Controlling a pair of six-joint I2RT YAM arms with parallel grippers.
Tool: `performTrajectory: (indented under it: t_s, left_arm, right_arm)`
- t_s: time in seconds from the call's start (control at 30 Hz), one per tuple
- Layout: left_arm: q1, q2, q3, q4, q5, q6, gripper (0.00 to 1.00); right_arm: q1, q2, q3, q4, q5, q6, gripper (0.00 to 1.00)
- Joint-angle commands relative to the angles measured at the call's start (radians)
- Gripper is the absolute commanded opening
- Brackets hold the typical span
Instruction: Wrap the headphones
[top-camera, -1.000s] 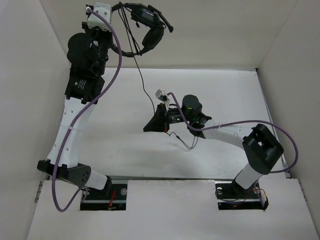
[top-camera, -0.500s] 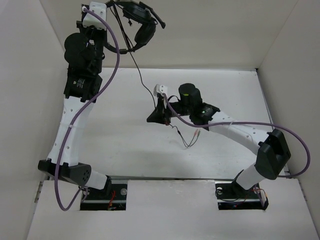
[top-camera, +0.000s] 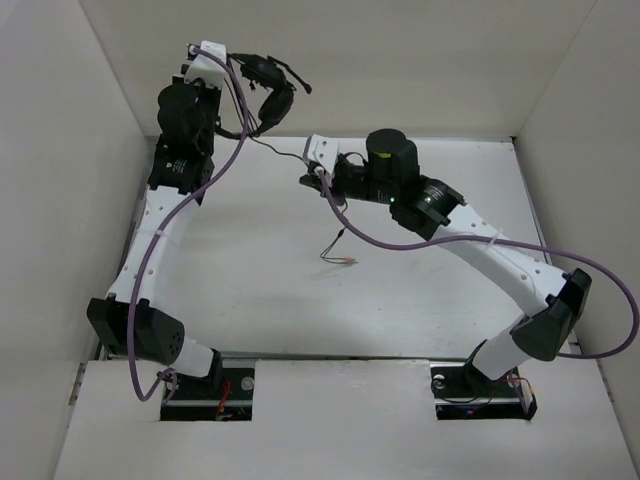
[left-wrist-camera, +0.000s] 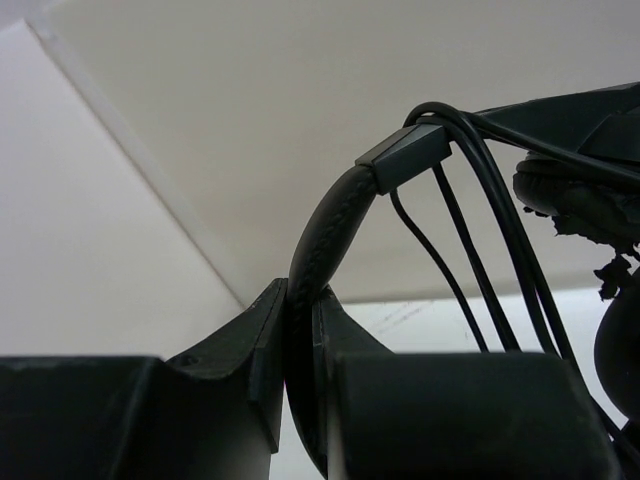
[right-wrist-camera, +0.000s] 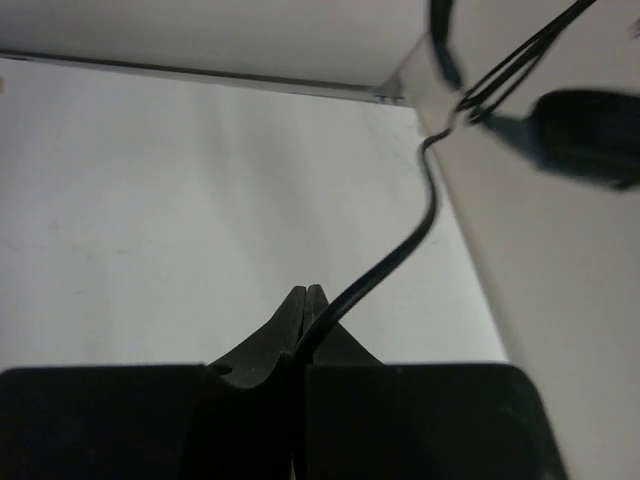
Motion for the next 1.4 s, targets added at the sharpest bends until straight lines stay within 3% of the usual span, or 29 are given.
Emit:
performTrajectory:
  t_s: [0.0,0.23,0.47,0.63,0.9,1.1,1.37]
  left_arm:
    - [0.005,-0.022,-0.047,0.111,-0.024,0.009,0.01]
    - [-0.058,-0.071,-0.206,0.051,0.003,0.037,0.00]
    - [-0.149,-0.139,-0.328,-0.018,0.041,0.100,0.00]
    - [-0.184,-0.165,-0.351,-0.056,0.077,0.095,0.00]
    - [-0.259,-0.188,-0.343,-0.110,0.138,0.075,0.00]
    - [-0.314,-0.206,-0.310,-0.178,0.259,0.066,0.00]
    - [-0.365,-0.203,-0.204,-0.250,0.376,0.037,0.00]
  right_arm:
    - [0.009,-0.045,0.098,-0.052,0.121,-0.117,0.00]
    - [-0.009,-0.044,0.159,-0.038,0.303,-0.307,0.00]
    - [-0.051,-0.028,0.176,0.109,0.494,-0.545,0.00]
    - [-0.095,-0.016,0.163,0.230,0.543,-0.666,0.02]
    - [-0.154,0.027,0.184,0.327,0.492,-0.671,0.06]
    - [-0.175,0.071,0.196,0.358,0.443,-0.660,0.07]
    - [-0.230,0.119,0.195,0.355,0.367,-0.525,0.07]
